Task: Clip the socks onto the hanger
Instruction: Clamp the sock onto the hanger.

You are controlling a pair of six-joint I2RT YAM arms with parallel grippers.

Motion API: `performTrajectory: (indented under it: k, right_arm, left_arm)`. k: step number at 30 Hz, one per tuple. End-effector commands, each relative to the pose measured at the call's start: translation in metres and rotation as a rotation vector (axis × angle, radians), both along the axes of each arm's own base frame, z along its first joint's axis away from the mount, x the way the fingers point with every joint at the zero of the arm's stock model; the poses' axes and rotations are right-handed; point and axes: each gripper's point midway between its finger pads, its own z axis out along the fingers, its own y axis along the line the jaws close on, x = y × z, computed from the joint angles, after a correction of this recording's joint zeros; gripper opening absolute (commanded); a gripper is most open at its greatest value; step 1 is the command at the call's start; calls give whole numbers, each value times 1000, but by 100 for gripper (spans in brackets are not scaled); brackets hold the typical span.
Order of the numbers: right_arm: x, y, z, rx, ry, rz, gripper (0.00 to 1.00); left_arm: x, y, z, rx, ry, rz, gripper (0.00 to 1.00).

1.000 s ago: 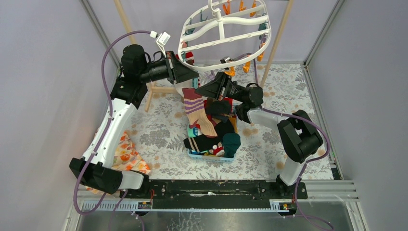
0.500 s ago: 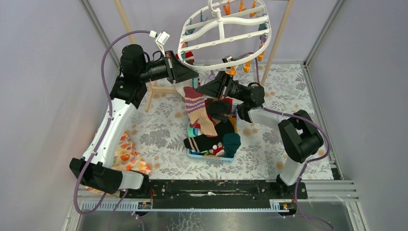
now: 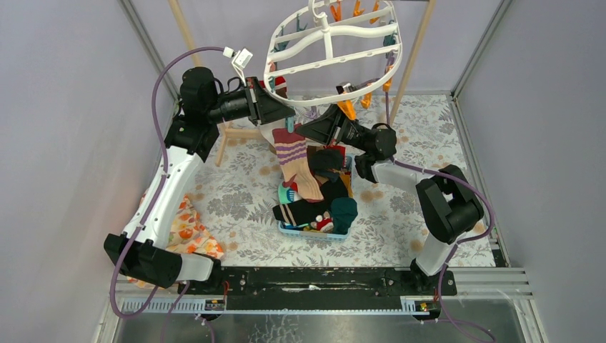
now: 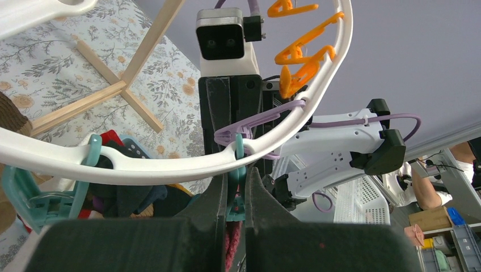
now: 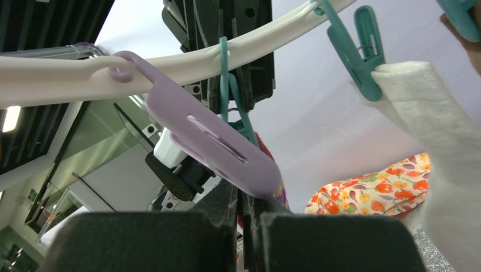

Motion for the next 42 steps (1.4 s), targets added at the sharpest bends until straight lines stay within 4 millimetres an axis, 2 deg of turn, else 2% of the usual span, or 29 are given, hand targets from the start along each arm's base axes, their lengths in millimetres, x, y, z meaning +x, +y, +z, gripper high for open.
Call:
performTrajectory:
  k: [1, 9, 20, 31, 42]
  right_arm:
    - [-13, -23, 37, 128, -149, -77, 0]
    - [-6, -28, 41, 162, -125, -128, 0]
    - [-18, -24, 43, 139, -154, -67, 0]
    - [-35, -16, 54, 145, -204, -14, 0]
    - [-26, -17, 54, 173, -182, -70, 0]
  left_arm:
    - [-13, -3, 9, -13, -62, -76, 0]
    - [-13, -3, 7, -14, -61, -81, 0]
    - [-9, -3, 5, -19, -57, -73, 0]
    - [0, 0, 1, 8, -94, -29, 0]
    - [-6, -1, 0, 9, -97, -51, 1]
